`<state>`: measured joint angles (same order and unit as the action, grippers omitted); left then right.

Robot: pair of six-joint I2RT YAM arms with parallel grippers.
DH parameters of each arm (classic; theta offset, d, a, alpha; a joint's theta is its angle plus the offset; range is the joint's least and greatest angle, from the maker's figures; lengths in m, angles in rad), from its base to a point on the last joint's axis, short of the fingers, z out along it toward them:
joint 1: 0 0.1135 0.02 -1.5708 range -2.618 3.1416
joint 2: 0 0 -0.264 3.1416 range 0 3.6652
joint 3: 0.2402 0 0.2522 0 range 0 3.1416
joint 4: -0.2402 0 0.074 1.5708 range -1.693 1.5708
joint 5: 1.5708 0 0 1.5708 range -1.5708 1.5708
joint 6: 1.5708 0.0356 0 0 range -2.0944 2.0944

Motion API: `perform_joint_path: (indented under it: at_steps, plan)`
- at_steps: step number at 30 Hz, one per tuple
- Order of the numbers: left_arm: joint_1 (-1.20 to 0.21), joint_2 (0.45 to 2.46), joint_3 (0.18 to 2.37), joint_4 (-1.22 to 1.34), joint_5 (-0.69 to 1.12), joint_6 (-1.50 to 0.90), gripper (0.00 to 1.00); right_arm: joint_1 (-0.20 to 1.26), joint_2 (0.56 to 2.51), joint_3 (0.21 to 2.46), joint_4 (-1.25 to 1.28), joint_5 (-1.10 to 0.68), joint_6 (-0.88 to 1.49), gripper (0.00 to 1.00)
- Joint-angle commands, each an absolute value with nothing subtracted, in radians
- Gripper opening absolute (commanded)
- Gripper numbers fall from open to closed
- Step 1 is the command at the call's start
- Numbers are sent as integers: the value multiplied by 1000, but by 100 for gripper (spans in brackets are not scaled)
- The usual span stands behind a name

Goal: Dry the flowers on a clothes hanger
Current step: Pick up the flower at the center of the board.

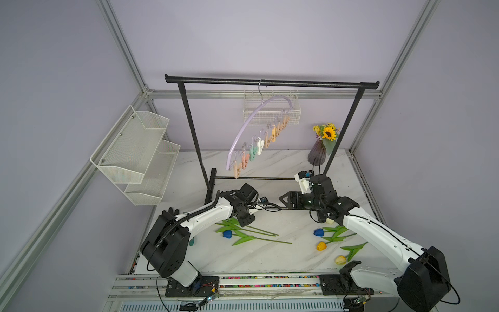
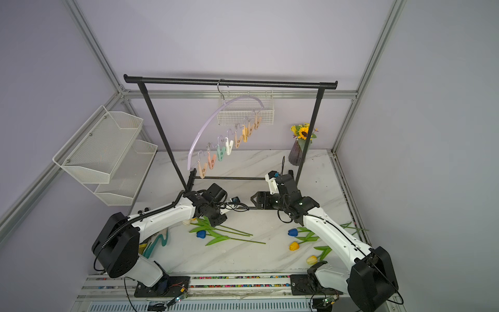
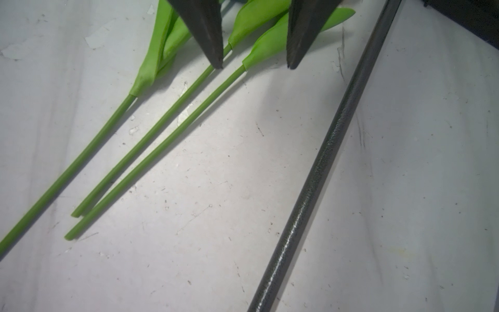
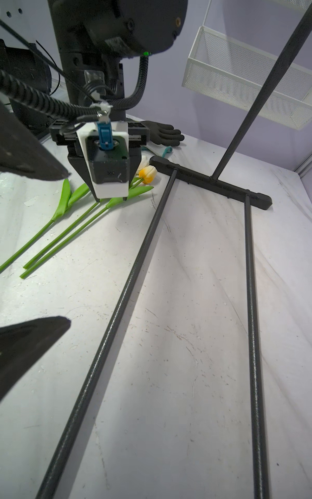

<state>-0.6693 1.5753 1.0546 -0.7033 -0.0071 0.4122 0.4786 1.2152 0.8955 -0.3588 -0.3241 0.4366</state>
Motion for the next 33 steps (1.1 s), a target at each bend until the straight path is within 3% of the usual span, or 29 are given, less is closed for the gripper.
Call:
perform_joint_path:
  at_steps: [1,18,33]
  plan:
    - [-657,1583,1070,-712,8,485,41,485,1193,910,-370,-300,411,82]
    - [-674,1735,1055,-703,84,499,36,486,1190,900,-379,-267,388,83]
    - [-673,1766,1021,-618,-30,507,11,486,1202,894,-379,-257,389,84]
